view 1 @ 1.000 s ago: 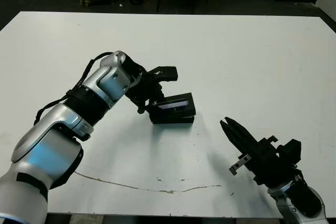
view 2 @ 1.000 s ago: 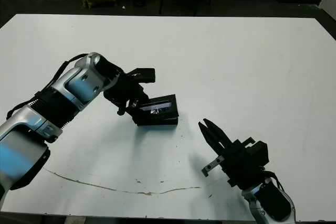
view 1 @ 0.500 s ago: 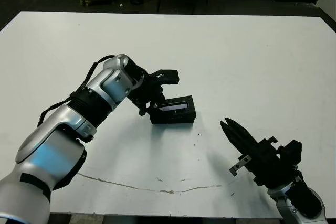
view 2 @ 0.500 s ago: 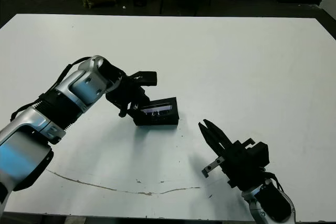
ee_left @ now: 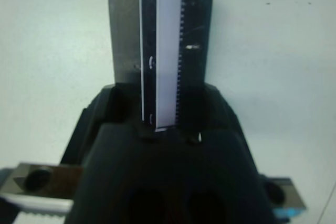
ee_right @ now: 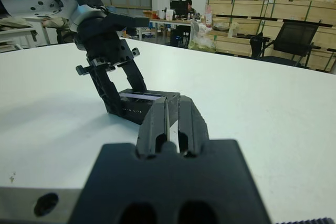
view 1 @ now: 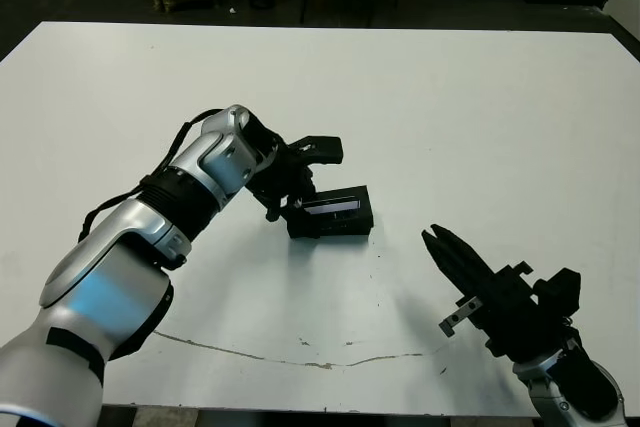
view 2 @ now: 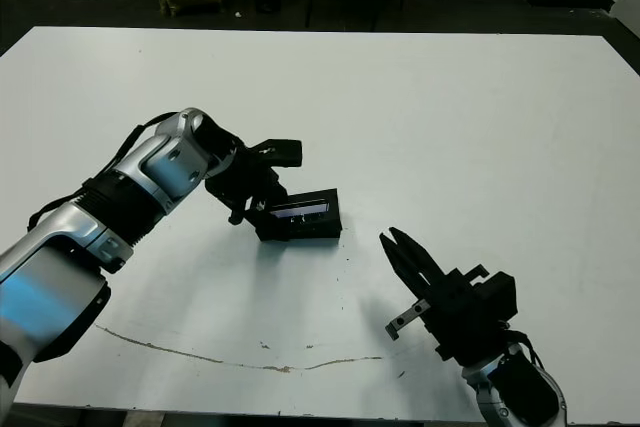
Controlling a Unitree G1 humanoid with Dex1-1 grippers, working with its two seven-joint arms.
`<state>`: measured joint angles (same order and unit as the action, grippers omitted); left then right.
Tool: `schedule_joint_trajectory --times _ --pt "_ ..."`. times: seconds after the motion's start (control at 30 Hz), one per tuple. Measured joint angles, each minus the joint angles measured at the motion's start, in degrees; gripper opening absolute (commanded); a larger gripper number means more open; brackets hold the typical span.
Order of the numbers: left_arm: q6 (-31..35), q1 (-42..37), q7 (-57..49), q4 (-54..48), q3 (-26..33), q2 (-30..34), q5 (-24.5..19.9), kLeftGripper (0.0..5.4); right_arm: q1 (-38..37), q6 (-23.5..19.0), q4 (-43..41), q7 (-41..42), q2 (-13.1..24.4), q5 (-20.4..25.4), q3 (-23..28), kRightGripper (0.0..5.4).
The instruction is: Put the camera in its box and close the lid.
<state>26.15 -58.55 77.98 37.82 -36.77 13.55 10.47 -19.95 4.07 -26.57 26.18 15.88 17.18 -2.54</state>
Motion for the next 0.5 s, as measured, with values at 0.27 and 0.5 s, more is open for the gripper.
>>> schedule_joint_trajectory --times 0.27,0.5 --pt "-1.7 -0.7 0.8 2.2 0.1 -0.8 0.7 2.26 -0.6 0.2 0.1 0.0 -0.5 -0.2 -0.1 0.00" --pt "-1.3 -1.2 1.2 2.7 0.1 -1.5 1.4 2.26 -0.6 0.2 0.4 0.0 -1.2 -0.1 -0.2 0.00"
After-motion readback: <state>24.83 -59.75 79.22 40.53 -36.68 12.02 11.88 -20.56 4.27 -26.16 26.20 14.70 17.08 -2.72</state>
